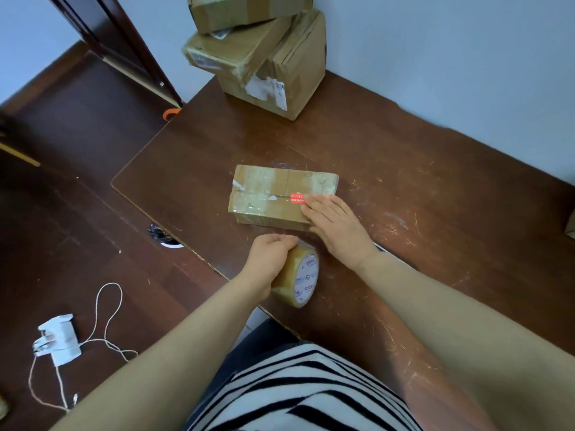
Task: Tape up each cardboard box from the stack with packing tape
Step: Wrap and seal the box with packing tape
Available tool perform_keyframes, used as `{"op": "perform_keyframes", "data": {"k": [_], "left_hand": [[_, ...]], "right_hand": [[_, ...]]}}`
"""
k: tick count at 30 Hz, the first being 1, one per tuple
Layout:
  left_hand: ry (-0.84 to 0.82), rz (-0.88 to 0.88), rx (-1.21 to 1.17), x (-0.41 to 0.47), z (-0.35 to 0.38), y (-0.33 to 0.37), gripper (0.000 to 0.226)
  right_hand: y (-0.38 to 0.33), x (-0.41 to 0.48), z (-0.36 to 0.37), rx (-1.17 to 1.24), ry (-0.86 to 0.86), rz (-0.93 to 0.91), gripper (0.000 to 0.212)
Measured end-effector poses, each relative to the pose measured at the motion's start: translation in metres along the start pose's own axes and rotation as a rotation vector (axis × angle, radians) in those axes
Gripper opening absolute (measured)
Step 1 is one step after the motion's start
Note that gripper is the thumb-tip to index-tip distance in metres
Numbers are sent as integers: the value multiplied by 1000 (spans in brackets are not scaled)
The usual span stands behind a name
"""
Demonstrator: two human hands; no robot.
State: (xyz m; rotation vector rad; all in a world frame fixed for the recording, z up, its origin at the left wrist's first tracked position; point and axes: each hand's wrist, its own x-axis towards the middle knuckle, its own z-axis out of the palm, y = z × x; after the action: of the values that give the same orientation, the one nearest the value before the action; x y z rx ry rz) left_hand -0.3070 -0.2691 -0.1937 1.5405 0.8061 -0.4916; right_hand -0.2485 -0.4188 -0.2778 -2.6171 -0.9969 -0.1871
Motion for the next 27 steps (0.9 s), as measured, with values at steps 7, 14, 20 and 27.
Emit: {"op": "perform_keyframes", "data": {"k": [7, 14, 20, 27], "left_hand": [[-59, 116, -92, -20, 1, 7, 11], [-229, 305, -66, -35, 13, 19, 7], [-345, 445, 33, -39, 28, 16, 16], [-356, 557, 163, -40, 32, 20, 23]], "right_hand": [[-14, 2, -66, 565, -202, 368, 57], [-55, -15, -121, 1084, -50, 898, 12], [-64, -23, -140, 403, -105, 837, 11], [-76, -29, -146, 240, -76, 849, 17]]}}
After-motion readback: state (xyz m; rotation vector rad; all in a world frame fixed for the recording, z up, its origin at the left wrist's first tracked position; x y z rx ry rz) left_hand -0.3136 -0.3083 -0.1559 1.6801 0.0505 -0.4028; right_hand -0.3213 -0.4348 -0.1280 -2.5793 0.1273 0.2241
